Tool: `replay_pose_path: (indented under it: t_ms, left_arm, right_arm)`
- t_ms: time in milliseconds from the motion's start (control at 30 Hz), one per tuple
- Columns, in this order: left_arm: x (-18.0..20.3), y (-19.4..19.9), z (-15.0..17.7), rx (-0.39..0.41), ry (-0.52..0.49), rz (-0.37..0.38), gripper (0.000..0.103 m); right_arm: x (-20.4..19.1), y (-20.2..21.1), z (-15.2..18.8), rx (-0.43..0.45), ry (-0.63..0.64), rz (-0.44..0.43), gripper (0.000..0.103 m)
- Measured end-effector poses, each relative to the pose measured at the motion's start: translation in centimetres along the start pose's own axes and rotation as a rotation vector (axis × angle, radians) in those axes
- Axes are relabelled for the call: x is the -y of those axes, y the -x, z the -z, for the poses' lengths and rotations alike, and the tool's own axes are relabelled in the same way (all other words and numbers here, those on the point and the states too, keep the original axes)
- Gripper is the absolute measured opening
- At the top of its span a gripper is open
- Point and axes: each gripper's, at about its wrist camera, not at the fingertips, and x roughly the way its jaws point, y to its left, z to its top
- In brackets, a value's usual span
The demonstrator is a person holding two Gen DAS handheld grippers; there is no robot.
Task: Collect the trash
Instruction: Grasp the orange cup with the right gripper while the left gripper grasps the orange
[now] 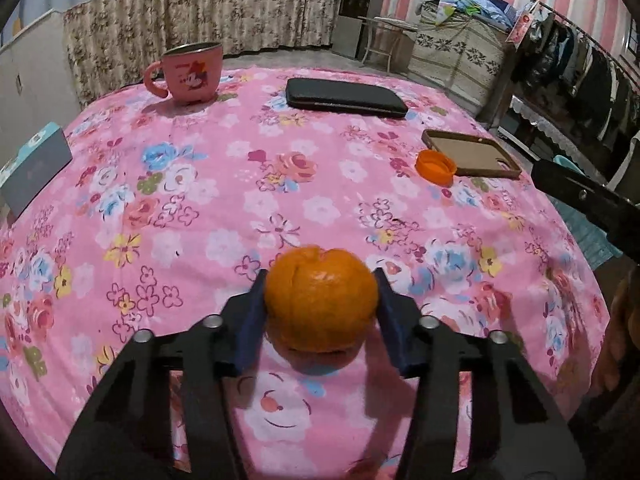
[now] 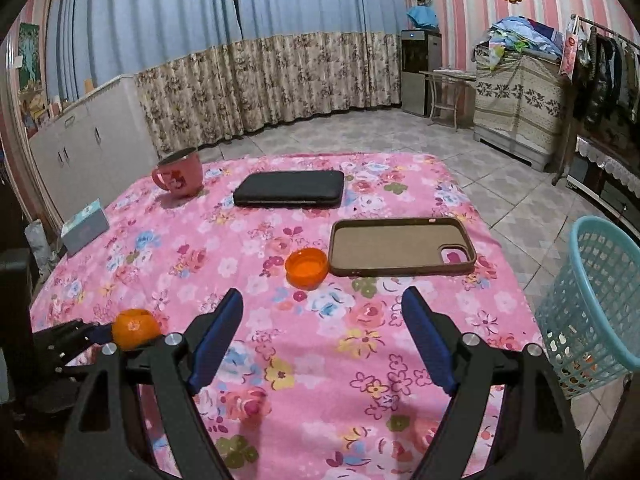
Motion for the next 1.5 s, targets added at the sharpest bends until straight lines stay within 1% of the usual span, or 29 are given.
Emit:
replay_pose_path:
  t_ms: [100, 200, 267, 333, 400, 467, 500, 533, 567, 600, 667, 700, 767, 833, 933, 1000, 1067, 1167, 1267, 1300, 1367, 1500]
  left_arm:
    - [-0.4, 1.4, -0.9, 0.033, 0.013, 0.012, 0.047]
    - [-1.3, 3.4, -3.2, 0.094, 0.0, -0.012, 0.047]
    - [-2.1, 4.1, -5.1, 0.12, 0.0, -0.025, 0.048]
    - [-2.8, 4.2, -6.8, 0.133, -0.004, -0.037, 0.048]
    - [-3.5, 3.9, -7.9, 0.152, -0.006, -0.049, 0.048]
    - [-4.3, 3.3, -8.0, 0.164, 0.021, -0.041, 0.048]
    - [-4.6, 2.8, -7.8, 0.159, 0.041, -0.031, 0.048]
    - [-4.9, 2.0, -7.5, 0.125, 0.062, -0.005, 0.048]
    - [-4.9, 1.5, -7.5, 0.103, 0.059, 0.011, 0.048]
    - [-4.7, 1.2, -7.4, 0.098, 0.047, 0.014, 0.048]
    - [-4.2, 0.6, -7.4, 0.097, -0.002, -0.013, 0.048]
    - [-4.2, 0.3, -7.5, 0.094, -0.005, -0.017, 0.048]
    - [-4.8, 0.1, -7.7, 0.087, 0.026, -0.003, 0.048]
    - [-5.2, 0.1, -7.9, 0.092, 0.05, -0.001, 0.048]
    - [-5.4, 0.3, -7.8, 0.097, 0.072, 0.013, 0.048]
    - [-5.3, 0.6, -7.9, 0.106, 0.065, 0.016, 0.048]
    - [-5.3, 0.7, -8.0, 0.114, 0.058, 0.008, 0.048]
    - [-5.6, 0.5, -8.0, 0.108, 0.067, 0.006, 0.048]
    - [-5.8, 0.7, -8.0, 0.114, 0.076, 0.006, 0.048]
    - [-5.7, 0.9, -8.0, 0.117, 0.075, 0.006, 0.048]
    - [-5.7, 1.0, -8.0, 0.122, 0.072, 0.007, 0.048]
    - [-5.6, 0.9, -8.1, 0.126, 0.065, 0.006, 0.048]
  right_arm:
    - [1.0, 0.2, -0.1, 0.005, -0.035, 0.016, 0.08]
    - [1.6, -0.6, -0.3, -0.021, -0.074, -0.043, 0.08]
    - [1.1, -1.3, -0.5, -0.033, -0.066, -0.077, 0.079]
    - [0.1, -2.5, -0.6, -0.061, -0.039, -0.093, 0.078]
    - [-1.3, -4.2, -0.7, -0.105, -0.003, -0.111, 0.072]
    - [-2.2, -5.8, -0.8, -0.139, 0.028, -0.121, 0.06]
    - [-2.7, -6.5, -0.9, -0.156, 0.05, -0.119, 0.059]
    - [-2.9, -7.0, -0.9, -0.164, 0.064, -0.11, 0.059]
    - [-3.1, -7.7, -1.1, -0.18, 0.081, -0.096, 0.059]
    - [-3.1, -8.3, -1.2, -0.193, 0.083, -0.092, 0.059]
    - [-2.9, -9.3, -1.3, -0.223, 0.068, -0.089, 0.059]
    - [-2.8, -9.8, -1.3, -0.238, 0.062, -0.091, 0.059]
    - [-2.7, -10.5, -1.2, -0.257, 0.054, -0.097, 0.059]
    - [-3.0, -10.9, -1.1, -0.262, 0.064, -0.094, 0.059]
    - [-3.3, -11.7, -1.1, -0.273, 0.08, -0.059, 0.059]
    - [-3.3, -12.2, -1.5, -0.27, 0.083, -0.034, 0.058]
    - [-3.5, -12.8, -1.9, -0.269, 0.089, -0.03, 0.058]
    - [-4.0, -13.6, -2.4, -0.269, 0.128, -0.005, 0.057]
    - [-4.2, -14.2, -2.9, -0.266, 0.135, 0.002, 0.057]
    - [-4.3, -14.3, -3.0, -0.264, 0.139, 0.002, 0.055]
    - [-4.5, -14.4, -3.1, -0.253, 0.155, 0.0, 0.04]
    - [-4.9, -14.0, -3.1, -0.249, 0.171, -0.023, 0.04]
